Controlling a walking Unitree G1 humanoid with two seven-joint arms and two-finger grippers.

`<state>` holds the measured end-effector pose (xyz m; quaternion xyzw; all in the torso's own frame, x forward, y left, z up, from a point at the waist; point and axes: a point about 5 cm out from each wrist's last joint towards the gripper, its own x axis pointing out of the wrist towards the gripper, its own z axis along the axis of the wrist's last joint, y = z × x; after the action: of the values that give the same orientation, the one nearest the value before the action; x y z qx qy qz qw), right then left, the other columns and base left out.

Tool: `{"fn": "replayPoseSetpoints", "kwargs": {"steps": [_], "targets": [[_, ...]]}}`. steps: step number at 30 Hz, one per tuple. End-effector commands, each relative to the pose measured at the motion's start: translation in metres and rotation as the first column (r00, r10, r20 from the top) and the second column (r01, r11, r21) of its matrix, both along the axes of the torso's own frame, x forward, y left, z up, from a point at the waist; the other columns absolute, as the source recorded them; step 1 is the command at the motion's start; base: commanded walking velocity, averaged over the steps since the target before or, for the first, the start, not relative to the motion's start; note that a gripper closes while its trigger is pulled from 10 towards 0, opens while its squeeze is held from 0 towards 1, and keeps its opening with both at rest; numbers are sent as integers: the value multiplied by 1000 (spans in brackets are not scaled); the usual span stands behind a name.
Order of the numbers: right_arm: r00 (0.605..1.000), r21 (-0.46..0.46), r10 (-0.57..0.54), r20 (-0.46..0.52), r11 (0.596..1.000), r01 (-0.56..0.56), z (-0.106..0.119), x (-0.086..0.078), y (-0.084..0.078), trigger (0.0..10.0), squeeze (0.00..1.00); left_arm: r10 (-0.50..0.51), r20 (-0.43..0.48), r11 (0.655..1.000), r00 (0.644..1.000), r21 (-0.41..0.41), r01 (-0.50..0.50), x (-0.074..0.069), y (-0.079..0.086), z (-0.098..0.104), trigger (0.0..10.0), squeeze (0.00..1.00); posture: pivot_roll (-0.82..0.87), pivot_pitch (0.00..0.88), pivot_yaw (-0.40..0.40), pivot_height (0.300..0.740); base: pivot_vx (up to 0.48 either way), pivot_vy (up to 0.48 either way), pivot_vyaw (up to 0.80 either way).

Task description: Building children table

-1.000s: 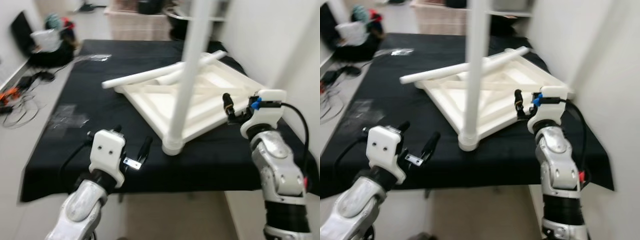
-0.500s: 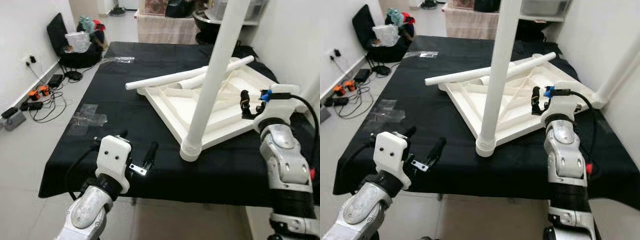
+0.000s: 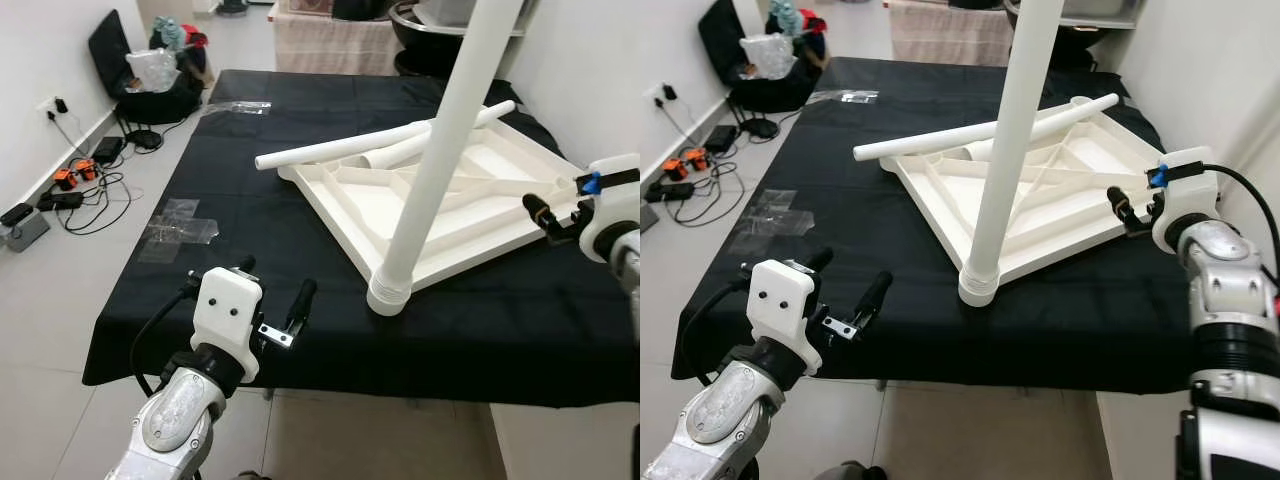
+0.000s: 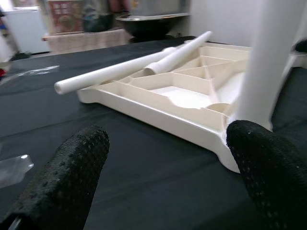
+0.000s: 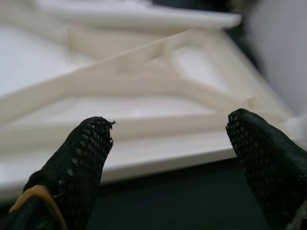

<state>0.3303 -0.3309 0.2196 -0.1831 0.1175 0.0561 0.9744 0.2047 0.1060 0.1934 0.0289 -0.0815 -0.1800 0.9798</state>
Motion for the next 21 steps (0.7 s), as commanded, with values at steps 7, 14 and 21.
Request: {"fn": "replayPoseSetpoints", "kwargs": {"steps": [7,14,21], "targets": [[892,92,406,-201,914,-395,-16,-22,15,10000,0,-8,8,1000,1000,9,8,-2,0,1,10000,0,44,102,-60,740,0,0,0],[733,282,670,-120,731,-622,-11,-25,40,10000,0,-9,9,1000,1000,8,9,-3,0,2,10000,0,49,106,-62,740,0,0,0],[676,346,736,-42,645,-682,-5,-23,48,10000,1000,-15,10,1000,1000,6,15,-4,-2,2,10000,0,49,107,-63,740,0,0,0]]}}
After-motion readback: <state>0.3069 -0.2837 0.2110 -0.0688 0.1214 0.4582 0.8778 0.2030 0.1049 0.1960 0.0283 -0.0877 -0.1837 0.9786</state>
